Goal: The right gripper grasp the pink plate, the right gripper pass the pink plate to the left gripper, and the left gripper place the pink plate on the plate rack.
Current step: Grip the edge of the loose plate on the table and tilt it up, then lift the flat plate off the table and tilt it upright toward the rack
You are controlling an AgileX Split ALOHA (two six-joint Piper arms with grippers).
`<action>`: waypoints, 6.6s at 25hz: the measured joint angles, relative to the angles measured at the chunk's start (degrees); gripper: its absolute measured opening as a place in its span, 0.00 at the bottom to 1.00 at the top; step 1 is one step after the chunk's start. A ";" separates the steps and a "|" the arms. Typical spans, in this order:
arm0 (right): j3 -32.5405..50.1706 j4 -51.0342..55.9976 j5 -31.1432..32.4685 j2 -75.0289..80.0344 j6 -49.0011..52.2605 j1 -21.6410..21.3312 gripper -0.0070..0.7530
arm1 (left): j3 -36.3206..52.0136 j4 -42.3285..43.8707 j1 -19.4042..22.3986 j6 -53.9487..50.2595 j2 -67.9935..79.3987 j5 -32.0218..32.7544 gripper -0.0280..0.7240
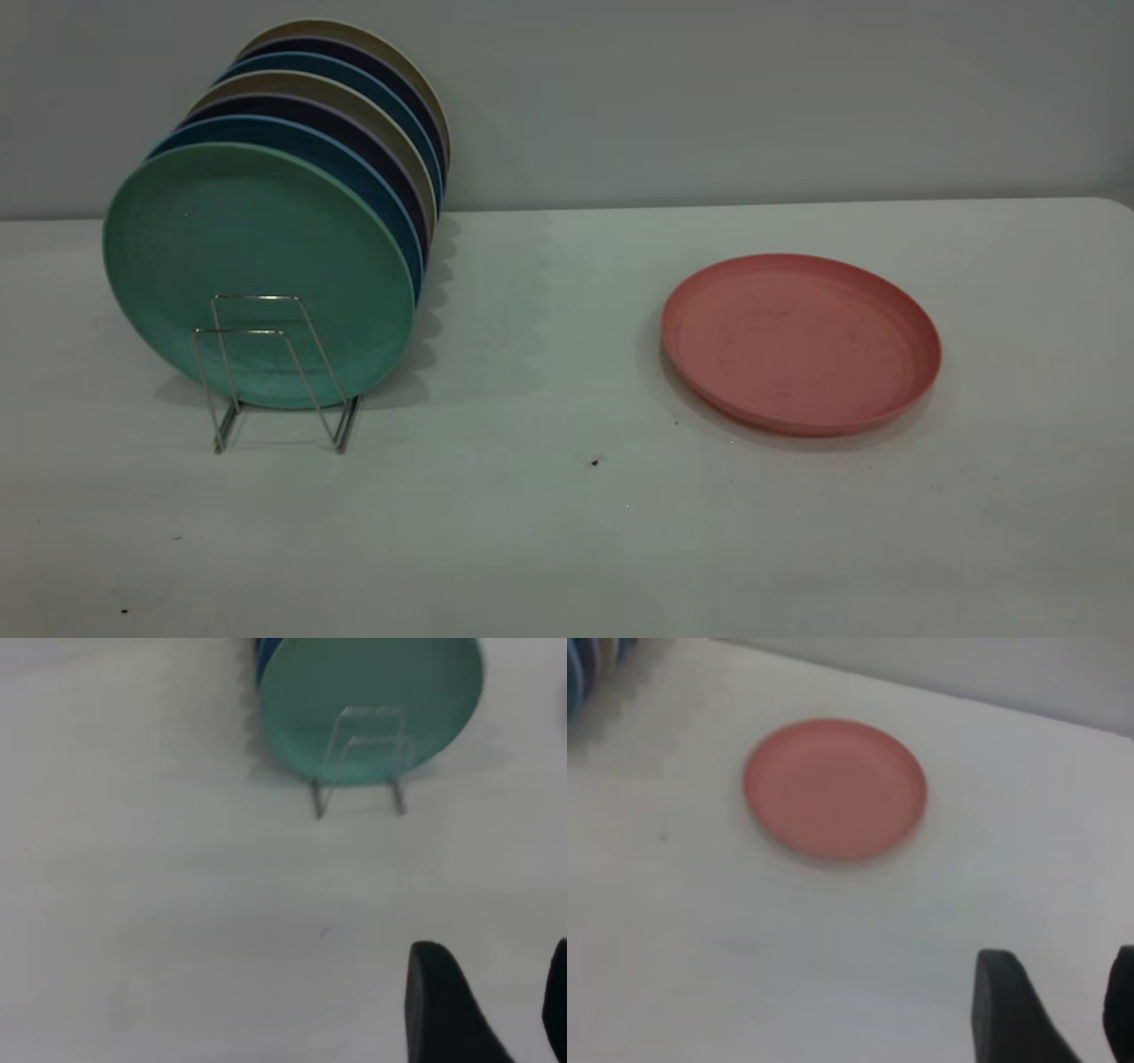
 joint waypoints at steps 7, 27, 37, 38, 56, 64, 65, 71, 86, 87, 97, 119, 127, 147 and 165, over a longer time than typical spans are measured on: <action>0.00 11.04 -12.41 20.10 -5.03 0.00 0.48 | 0.00 -8.25 0.00 7.52 16.78 -11.72 0.53; -21.17 34.06 -20.51 81.88 -31.00 -3.05 0.49 | 0.00 -54.55 0.00 49.60 50.88 -21.17 0.63; -35.70 41.51 -9.41 101.12 -38.20 -11.05 0.49 | 0.00 -60.22 0.00 55.04 52.12 -20.44 0.63; -37.07 41.90 -9.29 102.58 -38.57 -11.19 0.49 | 0.00 -60.22 0.00 55.09 52.12 -20.39 0.63; -52.79 45.84 -12.47 122.37 -39.00 -11.20 0.49 | 0.00 -60.22 0.00 55.21 52.12 -16.13 0.63; -54.23 52.83 -12.54 127.13 -39.96 -11.20 0.47 | 0.00 -60.22 0.00 55.21 52.12 -16.13 0.63; -54.23 53.67 -12.48 127.32 -40.24 -11.20 0.44 | 0.00 -60.22 0.00 55.21 52.12 -16.13 0.63; -54.23 54.73 -12.62 127.91 -40.66 -11.20 0.12 | 0.00 -60.22 0.00 55.21 52.12 -16.02 0.63; -54.23 53.65 2.59 125.37 -48.43 -11.25 0.02 | 0.00 -63.11 0.00 53.92 52.86 -15.84 0.63; -54.23 53.78 3.91 125.31 -48.70 -11.25 0.02 | 0.00 -63.95 0.00 54.54 53.61 -15.66 0.63; -54.23 62.49 16.25 125.33 -52.88 -10.72 0.03 | -0.12 -78.40 0.00 67.97 69.18 -14.87 0.63; -54.23 63.19 16.73 125.33 -53.63 2.29 0.03 | -0.37 -94.11 0.00 81.12 83.54 -11.35 0.63; -54.23 63.92 16.85 125.33 -53.58 4.74 0.03 | -0.37 -94.11 0.00 81.18 83.54 -14.63 0.63; -54.23 64.54 16.81 120.97 -53.57 9.90 0.03 | -0.37 -94.40 0.00 81.57 84.20 -17.21 0.63; -54.23 57.57 13.37 120.97 -50.75 4.16 0.03 | -0.37 -90.53 0.00 81.61 84.20 -10.95 0.52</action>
